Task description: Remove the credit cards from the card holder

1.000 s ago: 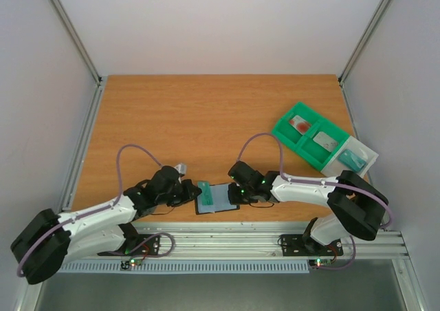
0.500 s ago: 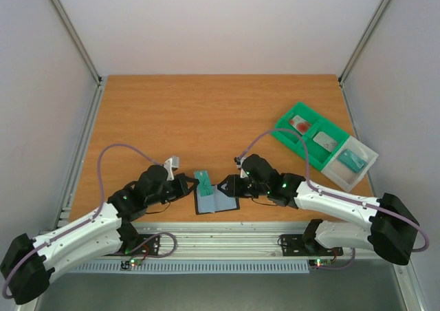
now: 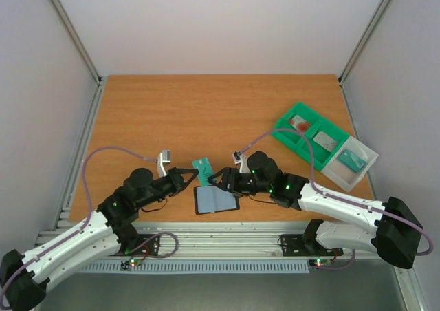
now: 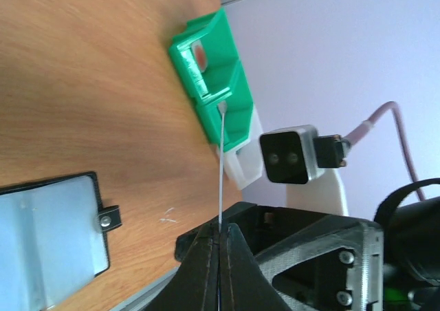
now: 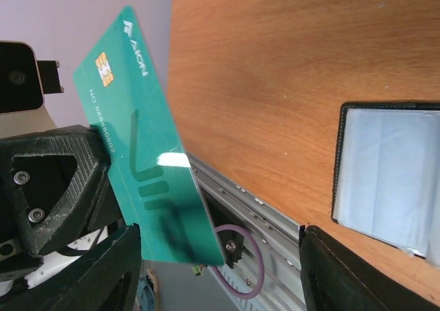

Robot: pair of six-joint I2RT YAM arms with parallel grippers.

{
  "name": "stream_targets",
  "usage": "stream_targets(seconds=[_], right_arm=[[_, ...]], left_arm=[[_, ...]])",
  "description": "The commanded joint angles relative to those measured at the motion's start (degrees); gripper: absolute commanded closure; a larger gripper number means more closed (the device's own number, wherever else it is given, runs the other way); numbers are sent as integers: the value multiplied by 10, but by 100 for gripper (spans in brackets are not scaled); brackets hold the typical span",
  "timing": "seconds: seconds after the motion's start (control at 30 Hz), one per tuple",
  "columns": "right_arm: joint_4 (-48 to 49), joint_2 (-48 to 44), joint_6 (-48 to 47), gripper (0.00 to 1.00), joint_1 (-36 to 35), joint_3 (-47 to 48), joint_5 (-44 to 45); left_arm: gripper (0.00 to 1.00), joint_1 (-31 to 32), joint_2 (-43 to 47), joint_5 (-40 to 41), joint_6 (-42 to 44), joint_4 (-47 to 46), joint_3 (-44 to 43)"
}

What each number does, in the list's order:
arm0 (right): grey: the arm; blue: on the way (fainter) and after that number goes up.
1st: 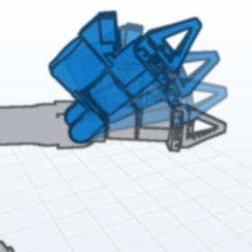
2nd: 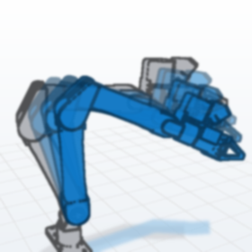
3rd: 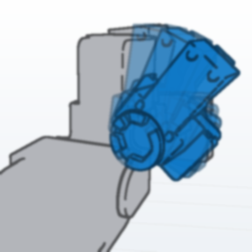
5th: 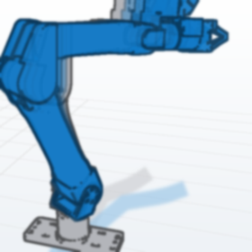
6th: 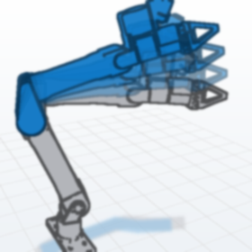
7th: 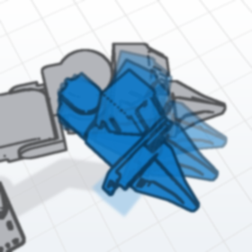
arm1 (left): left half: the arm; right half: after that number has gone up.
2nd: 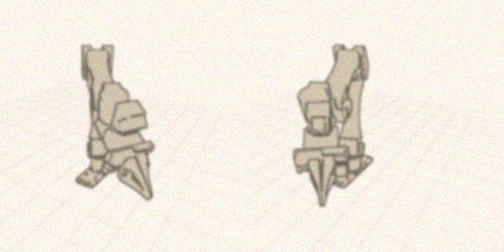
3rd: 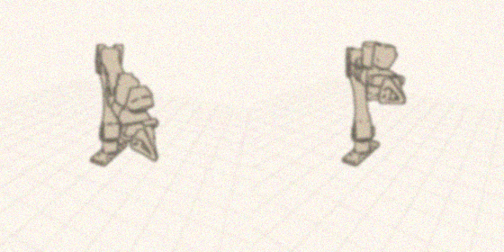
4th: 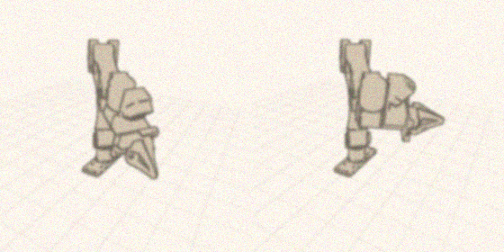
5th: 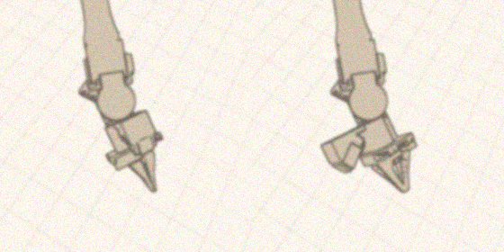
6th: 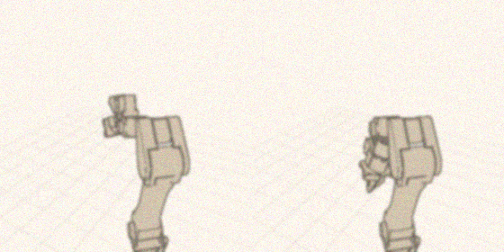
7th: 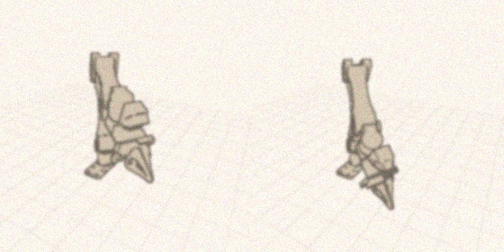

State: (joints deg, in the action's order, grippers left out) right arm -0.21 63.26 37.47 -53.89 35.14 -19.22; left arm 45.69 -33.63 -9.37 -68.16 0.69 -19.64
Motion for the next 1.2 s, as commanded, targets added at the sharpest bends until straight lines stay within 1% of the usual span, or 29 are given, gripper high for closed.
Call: stream_targets(seconds=[0.0, 0.07, 0.17, 0.37, 0.43, 0.53, 0.6, 0.7, 0.77, 0.83, 0.9, 0.93, 1.0, 1.17], right_arm=[[48, 13, 36, 38, 3, -4, -22], [71, 14, 43, 43, 3, -11, -28], [93, 10, 46, 56, 3, -19, -30], [101, -8, 29, 89, 3, -33, -29], [100, -17, 13, 98, 3, -38, -32], [83, -45, -23, 99, 3, -45, -31], [58, -69, -60, 99, 3, -42, -35], [11, -106, -109, 99, 3, -32, -51], [-29, -126, -139, 99, 3, -26, -72], [-47, -141, -168, 99, 3, -22, -110], [-67, -144, -200, 99, 3, -9, -162], [-86, -142, -220, 99, 3, 0, -181], [-122, -139, -242, 99, 3, 15, -205], [-129, -153, -264, 99, 3, 21, -269]], left_arm=[[100, -2, 13, 4, -33, -97, 26], [100, -2, 14, 3, -39, -112, 33], [100, -2, 15, 2, -46, -121, 41], [100, -2, 16, -3, -51, -143, 55], [98, -2, 15, -8, -50, -149, 55], [90, -2, 15, -24, -28, -149, 54], [86, -2, 15, -41, -20, -167, 61], [74, -2, 23, -69, -1, -170, 64], [64, -2, 36, -94, 15, -176, 65], [55, -2, 50, -123, 36, -178, 60], [48, -3, 62, -165, 62, -151, 43], [47, -2, 65, -186, 85, -131, 30], [47, -2, 64, -229, 115, -96, 3], [57, -2, 54, -298, 177, 9, -56]])
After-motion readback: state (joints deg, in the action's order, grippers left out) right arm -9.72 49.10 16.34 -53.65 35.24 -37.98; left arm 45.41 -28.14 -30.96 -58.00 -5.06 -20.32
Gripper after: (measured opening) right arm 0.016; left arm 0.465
